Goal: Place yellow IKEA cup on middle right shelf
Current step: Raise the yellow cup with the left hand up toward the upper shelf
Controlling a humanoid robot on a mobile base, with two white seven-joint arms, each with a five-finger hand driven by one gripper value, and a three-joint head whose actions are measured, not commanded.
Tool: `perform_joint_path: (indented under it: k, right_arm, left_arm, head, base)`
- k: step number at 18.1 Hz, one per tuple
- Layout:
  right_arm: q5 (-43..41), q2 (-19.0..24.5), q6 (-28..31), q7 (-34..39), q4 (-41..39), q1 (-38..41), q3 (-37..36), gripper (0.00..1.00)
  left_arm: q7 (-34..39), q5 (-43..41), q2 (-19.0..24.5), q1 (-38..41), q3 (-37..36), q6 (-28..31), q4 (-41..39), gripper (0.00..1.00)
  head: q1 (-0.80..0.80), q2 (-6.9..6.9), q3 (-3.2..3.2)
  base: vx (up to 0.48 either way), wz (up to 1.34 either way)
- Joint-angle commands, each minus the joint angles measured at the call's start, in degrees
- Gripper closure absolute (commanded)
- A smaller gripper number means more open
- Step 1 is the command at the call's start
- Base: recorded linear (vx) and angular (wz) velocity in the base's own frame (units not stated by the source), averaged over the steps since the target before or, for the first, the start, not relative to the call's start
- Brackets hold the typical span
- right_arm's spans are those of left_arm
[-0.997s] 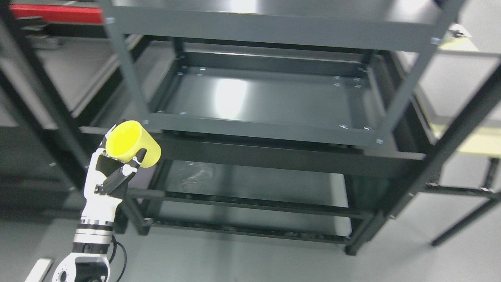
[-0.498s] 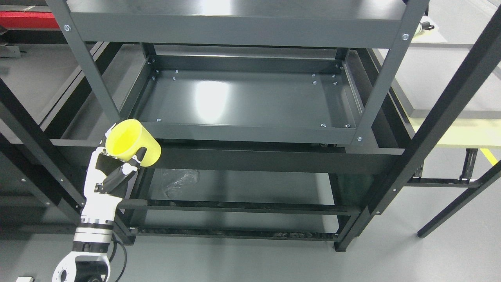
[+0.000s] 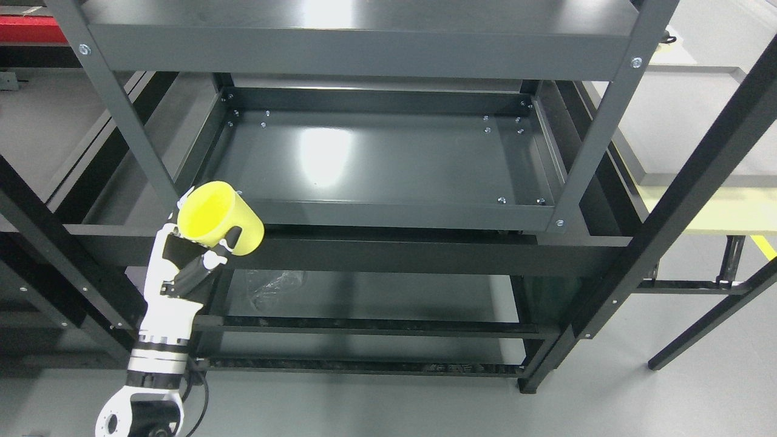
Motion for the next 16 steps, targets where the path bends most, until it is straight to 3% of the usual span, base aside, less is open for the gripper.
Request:
perform_joint_path:
  k: [1,4,7,16]
  right_arm:
    - [-1.4,-1.0,0.0,0.0,0.0,0.8,1.0,0.01]
    - [-1.4,-1.0,0.0,0.0,0.0,0.8,1.0,0.01]
    - [-1.4,-1.0,0.0,0.0,0.0,0.8,1.0,0.01]
    - [-1.4,-1.0,0.0,0.0,0.0,0.8,1.1,0.01]
  left_arm:
    - [0.0,0.0,1.0,-0.1,-9.8,-1.5,0.0,0.96]
    - [-0.3,0.0,1.0,-0.6,-11.6,-1.6,-0.1,0.96]
    - [-5.0,0.0,1.0,-3.2,-14.3,-1.8,-0.7,0.95]
    - [-8.4,0.1,4.4,-16.0,-34.5,-3.8,-1.2,0.94]
  head:
    - [0.0,0.0,0.0]
    - [0.0,0.0,0.0]
    - [0.0,0.0,0.0]
    - [0.0,0.0,0.0]
  base:
    - [0.033,0.02]
    - [0.037,0.0]
    - [0.05,-0.03]
    - [0.121,0.07]
